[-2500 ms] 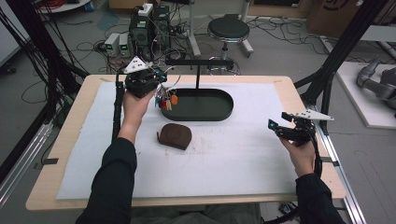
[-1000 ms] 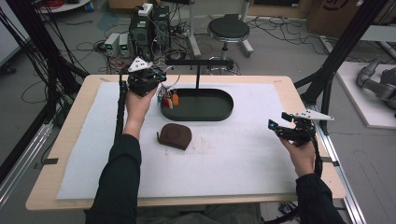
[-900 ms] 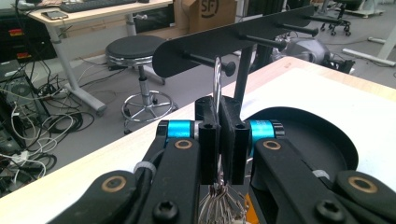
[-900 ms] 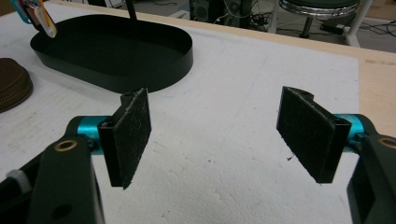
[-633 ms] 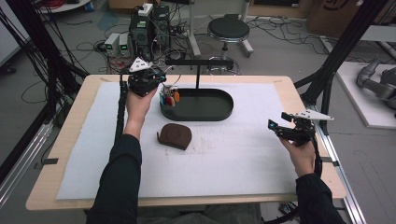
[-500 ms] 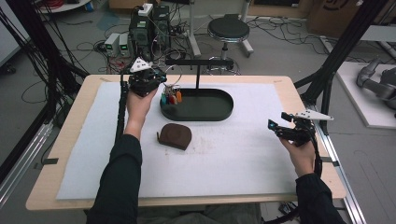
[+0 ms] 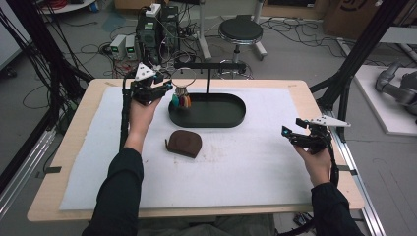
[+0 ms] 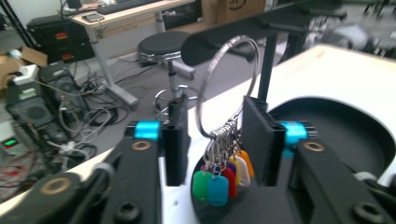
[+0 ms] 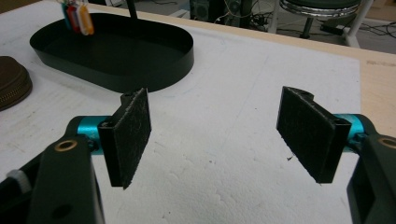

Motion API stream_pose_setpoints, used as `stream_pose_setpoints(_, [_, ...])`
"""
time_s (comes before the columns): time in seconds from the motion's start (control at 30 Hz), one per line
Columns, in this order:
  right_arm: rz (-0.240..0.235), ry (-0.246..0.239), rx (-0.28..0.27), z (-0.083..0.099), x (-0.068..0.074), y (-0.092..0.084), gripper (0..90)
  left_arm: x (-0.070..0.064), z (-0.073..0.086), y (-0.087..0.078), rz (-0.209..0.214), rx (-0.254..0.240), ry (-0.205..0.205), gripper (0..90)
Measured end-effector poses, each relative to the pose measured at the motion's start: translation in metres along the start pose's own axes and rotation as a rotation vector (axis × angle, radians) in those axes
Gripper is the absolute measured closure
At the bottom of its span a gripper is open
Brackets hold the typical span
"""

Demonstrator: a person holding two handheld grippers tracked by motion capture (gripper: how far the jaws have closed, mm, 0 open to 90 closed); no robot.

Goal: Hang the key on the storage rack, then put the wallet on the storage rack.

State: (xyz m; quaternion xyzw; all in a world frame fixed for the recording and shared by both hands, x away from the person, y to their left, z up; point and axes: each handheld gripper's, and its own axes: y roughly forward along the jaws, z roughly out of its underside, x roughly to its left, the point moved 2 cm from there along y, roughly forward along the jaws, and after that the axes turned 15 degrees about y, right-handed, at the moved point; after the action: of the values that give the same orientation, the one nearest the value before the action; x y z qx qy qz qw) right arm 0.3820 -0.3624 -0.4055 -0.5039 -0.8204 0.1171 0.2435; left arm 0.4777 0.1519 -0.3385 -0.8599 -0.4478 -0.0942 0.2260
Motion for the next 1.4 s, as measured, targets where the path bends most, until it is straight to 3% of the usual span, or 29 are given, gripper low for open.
stream_pose_setpoints(0.2, [0.003,-0.006,0.003,0.0,0.001,0.0,26.6,-0.011,0.008,-0.02,0.024,-0.019,-0.007,48.7])
stream_pose_setpoints(0.27, [0.004,-0.006,0.009,0.001,0.001,0.001,26.6,-0.018,0.018,-0.037,0.061,-0.008,-0.011,47.4])
stream_pose_setpoints(0.33, [0.006,-0.005,0.017,0.001,0.001,0.001,26.6,-0.021,0.022,-0.042,0.078,-0.012,-0.016,42.5])
stream_pose_setpoints(0.37, [0.007,-0.006,0.017,0.001,0.001,0.001,26.5,-0.027,0.032,-0.052,0.117,-0.011,-0.033,41.2])
stream_pose_setpoints(0.53, [0.012,-0.007,0.016,0.001,0.002,0.0,26.6,-0.041,0.049,-0.071,0.153,-0.003,-0.042,36.2])
stream_pose_setpoints(0.67, [0.013,-0.008,0.022,0.002,0.004,0.001,26.6,-0.054,0.067,-0.088,0.13,-0.023,-0.019,36.0])
stream_pose_setpoints(0.73, [0.017,-0.014,0.019,0.002,0.004,0.001,26.6,-0.055,0.07,-0.089,0.132,-0.015,-0.016,35.5])
stream_pose_setpoints(0.77, [0.018,-0.013,0.019,0.002,0.005,0.001,26.6,-0.056,0.076,-0.09,0.161,-0.009,-0.018,35.5])
stream_pose_setpoints(0.8, [0.019,-0.007,0.019,0.002,0.005,0.002,26.6,-0.055,0.078,-0.091,0.161,-0.005,-0.016,35.4])
stream_pose_setpoints(0.9, [0.027,-0.011,0.008,0.002,0.004,0.003,26.6,-0.052,0.08,-0.092,0.168,-0.022,-0.03,34.5])
stream_pose_setpoints(1.2, [0.035,-0.006,-0.001,0.002,0.002,0.001,26.6,-0.042,0.081,-0.097,0.14,-0.046,-0.039,31.6])
stream_pose_setpoints(1.27, [0.029,-0.015,-0.006,0.002,0.004,0.001,27.1,-0.038,0.086,-0.095,0.148,-0.039,-0.075,31.6])
stream_pose_setpoints(1.4, [0.024,-0.014,-0.014,0.003,0.006,0.0,27.2,-0.037,0.087,-0.095,0.15,-0.043,-0.087,31.6])
